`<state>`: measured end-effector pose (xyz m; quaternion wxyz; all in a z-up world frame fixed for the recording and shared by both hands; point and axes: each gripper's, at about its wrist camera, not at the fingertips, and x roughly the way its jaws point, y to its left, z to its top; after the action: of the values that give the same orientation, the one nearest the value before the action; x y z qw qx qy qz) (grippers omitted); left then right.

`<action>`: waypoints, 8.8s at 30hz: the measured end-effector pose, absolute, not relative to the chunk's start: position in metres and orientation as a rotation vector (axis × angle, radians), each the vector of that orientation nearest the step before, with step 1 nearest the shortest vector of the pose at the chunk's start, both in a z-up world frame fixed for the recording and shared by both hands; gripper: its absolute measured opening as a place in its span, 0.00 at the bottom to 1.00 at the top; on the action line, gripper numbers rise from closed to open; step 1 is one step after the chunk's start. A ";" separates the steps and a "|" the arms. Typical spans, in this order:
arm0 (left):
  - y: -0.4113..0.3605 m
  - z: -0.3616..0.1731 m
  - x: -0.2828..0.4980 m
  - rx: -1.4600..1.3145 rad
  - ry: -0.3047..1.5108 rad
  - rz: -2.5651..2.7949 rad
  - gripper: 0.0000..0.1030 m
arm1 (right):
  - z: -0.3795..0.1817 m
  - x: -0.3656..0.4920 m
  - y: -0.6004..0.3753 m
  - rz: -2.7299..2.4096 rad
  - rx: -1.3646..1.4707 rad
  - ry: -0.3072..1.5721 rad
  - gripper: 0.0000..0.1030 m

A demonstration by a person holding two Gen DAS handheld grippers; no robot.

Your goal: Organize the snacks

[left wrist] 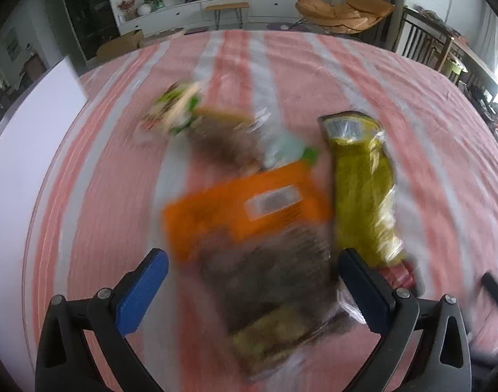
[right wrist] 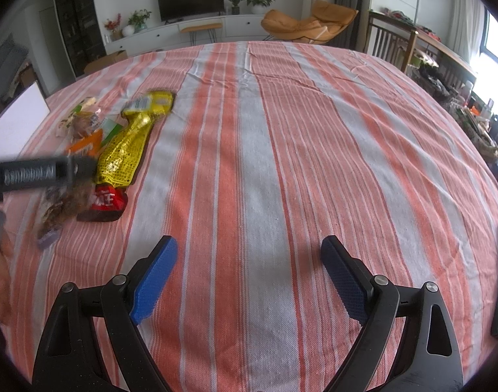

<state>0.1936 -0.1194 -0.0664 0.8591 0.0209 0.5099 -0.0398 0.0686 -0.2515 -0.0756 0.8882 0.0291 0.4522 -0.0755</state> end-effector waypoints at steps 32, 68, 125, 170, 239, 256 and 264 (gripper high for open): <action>-0.062 -0.060 0.161 0.057 1.093 -0.245 0.58 | -0.076 0.069 -0.250 -0.153 0.060 0.940 0.90; 0.070 -0.012 0.053 -0.351 0.913 -0.333 0.57 | -0.049 0.102 -0.214 0.182 0.691 0.940 0.41; 0.027 -0.061 0.116 -0.166 0.997 -0.080 0.98 | -0.082 0.088 -0.173 -0.032 0.005 0.936 0.84; 0.018 -0.082 0.141 0.024 0.948 -0.059 1.00 | -0.083 0.086 -0.173 -0.027 -0.002 0.940 0.87; 0.001 -0.079 0.171 0.036 1.031 -0.072 1.00 | -0.075 0.144 -0.184 -0.027 0.022 0.937 0.87; -0.010 -0.082 0.226 0.031 0.944 -0.085 1.00 | -0.074 0.146 -0.179 -0.055 0.007 0.945 0.90; -0.011 -0.081 0.227 0.031 0.945 -0.085 1.00 | -0.075 0.145 -0.180 -0.056 0.005 0.945 0.90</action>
<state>0.2269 -0.0108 -0.0808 0.8895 0.0151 0.4548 -0.0408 0.1452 -0.1796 -0.0749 0.8900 0.0026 0.4552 -0.0270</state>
